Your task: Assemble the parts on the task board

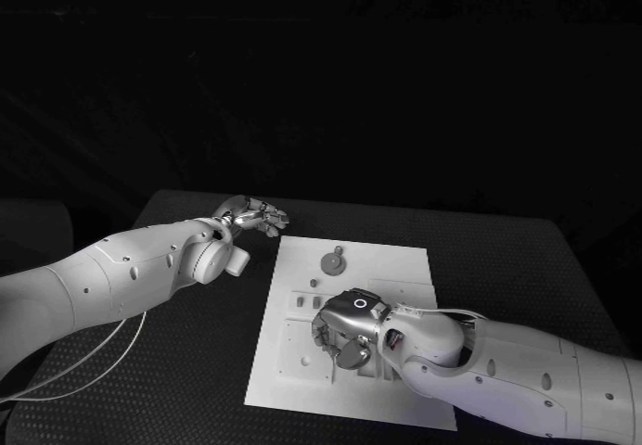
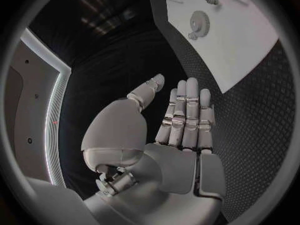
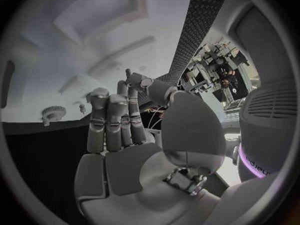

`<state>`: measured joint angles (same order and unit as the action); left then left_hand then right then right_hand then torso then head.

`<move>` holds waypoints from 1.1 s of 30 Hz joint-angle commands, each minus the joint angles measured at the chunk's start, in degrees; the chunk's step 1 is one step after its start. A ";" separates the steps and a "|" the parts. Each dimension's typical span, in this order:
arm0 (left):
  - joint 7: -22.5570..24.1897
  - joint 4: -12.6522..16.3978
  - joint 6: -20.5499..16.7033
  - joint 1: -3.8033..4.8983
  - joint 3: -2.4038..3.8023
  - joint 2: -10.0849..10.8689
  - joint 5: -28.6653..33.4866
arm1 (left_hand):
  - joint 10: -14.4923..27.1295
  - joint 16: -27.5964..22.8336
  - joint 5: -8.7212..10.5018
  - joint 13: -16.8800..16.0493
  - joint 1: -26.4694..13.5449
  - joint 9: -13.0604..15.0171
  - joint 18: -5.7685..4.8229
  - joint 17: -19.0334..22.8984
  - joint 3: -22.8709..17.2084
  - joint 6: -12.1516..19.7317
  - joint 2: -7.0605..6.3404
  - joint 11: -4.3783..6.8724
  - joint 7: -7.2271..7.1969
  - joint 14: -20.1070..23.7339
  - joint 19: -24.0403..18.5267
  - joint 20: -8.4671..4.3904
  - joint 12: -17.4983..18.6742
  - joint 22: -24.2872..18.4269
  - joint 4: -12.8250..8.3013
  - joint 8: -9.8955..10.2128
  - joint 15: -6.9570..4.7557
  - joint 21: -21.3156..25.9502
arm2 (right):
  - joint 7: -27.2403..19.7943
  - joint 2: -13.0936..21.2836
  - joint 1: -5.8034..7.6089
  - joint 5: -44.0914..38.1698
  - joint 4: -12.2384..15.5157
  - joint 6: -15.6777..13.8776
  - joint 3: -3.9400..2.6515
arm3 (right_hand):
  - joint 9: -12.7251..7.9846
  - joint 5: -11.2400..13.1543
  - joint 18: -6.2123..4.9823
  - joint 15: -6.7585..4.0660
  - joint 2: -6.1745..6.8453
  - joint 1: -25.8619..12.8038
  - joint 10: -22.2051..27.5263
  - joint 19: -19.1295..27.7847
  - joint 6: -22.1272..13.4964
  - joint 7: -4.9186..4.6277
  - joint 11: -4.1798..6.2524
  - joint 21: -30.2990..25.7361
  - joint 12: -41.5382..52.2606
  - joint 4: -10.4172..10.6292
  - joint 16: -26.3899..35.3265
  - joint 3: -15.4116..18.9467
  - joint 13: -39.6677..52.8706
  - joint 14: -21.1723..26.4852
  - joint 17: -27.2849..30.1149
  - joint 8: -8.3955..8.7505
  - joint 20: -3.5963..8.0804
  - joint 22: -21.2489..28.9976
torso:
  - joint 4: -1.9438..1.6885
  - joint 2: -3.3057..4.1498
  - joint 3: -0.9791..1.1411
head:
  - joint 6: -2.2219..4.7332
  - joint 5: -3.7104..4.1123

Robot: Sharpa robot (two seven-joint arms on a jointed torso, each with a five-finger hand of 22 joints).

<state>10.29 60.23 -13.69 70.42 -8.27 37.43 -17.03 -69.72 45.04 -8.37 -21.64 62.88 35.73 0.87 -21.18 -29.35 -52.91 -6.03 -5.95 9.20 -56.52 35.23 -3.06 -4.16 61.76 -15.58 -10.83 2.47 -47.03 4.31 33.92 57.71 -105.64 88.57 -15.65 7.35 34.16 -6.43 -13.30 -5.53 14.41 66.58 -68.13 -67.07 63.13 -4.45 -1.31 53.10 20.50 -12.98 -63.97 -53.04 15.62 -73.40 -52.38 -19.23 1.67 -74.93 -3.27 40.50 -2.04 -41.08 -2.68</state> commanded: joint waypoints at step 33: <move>0.74 0.12 0.98 -0.15 0.02 0.20 -0.09 | 0.46 -0.33 -0.04 0.10 -0.38 -0.13 -0.04 -0.27 0.37 0.39 0.24 0.11 0.15 -0.30 0.16 -0.05 0.20 0.11 0.10 -0.27 0.02 0.34 | 2.53 -1.02 -0.49 -4.12 -1.41 -2.27 -0.14 | 0.33 0.97 -1.70 -0.20 0.57 0.39 -7.13 -0.59 0.55 -0.17 0.76 -0.17 -0.61 0.26 0.51 -0.97 0.28 -0.47 -0.22 0.08 0.37 -0.51 | -0.21 0.81 0.06 | 0.20 -0.23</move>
<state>10.33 60.22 -13.48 70.30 -8.28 37.67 -17.03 -69.72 45.04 -8.37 -21.60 62.88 35.69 0.87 -21.35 -29.35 -52.91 -6.03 -5.95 9.20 -56.52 35.23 -3.06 -4.16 61.79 -15.58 -10.83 2.47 -47.03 6.57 32.93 57.27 -108.85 87.23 -17.75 7.23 34.42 -5.77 -13.29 -5.43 14.66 66.82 -68.34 -67.55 63.30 -4.60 -1.29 53.09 20.07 -12.73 -63.77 -53.61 15.82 -73.91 -52.54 -19.07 1.76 -74.92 -3.47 41.26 -1.99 -40.83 -2.91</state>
